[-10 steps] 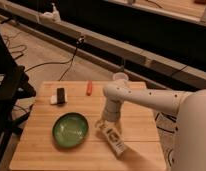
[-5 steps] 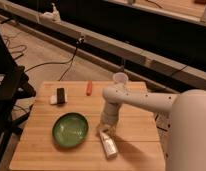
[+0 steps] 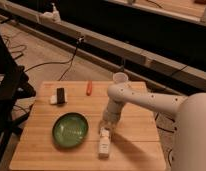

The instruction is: Place the bottle in the ceramic bowl

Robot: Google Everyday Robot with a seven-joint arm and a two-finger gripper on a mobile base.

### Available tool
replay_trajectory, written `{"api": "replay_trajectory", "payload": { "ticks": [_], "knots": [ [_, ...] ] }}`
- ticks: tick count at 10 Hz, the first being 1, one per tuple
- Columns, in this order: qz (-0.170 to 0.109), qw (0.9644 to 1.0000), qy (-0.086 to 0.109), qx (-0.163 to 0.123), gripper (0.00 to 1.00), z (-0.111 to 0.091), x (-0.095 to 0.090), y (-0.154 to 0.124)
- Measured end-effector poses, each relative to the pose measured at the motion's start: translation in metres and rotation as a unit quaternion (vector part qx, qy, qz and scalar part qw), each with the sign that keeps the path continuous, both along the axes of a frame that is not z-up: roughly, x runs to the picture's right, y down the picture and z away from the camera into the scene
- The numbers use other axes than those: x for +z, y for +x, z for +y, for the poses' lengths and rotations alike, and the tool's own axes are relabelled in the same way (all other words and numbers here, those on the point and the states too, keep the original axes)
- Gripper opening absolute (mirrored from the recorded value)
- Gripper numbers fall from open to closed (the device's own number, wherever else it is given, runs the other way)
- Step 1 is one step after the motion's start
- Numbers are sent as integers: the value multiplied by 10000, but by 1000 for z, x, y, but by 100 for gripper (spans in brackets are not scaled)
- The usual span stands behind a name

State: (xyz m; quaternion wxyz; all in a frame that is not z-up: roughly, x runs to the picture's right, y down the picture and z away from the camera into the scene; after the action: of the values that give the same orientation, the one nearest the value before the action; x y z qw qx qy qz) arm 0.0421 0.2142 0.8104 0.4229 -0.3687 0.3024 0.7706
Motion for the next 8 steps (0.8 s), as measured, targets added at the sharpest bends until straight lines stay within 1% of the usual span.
{"api": "replay_trajectory", "payload": {
  "ticks": [1,2,3,4,5,6,7,8],
  "knots": [
    [44,9986,258,451,0,-24,-7,2],
    [69,9957,463,804,0,-43,-13,6],
    [86,9886,741,1306,0,-71,-22,12],
    [56,9770,1025,1871,0,-101,-32,16],
    [-27,9654,1249,2288,0,-125,-40,18],
    [-147,9583,1401,2487,0,-140,-46,16],
    [-349,9513,1580,2624,2,-155,-52,6],
    [-482,9489,1666,2638,7,-162,-55,-3]
  ]
}}
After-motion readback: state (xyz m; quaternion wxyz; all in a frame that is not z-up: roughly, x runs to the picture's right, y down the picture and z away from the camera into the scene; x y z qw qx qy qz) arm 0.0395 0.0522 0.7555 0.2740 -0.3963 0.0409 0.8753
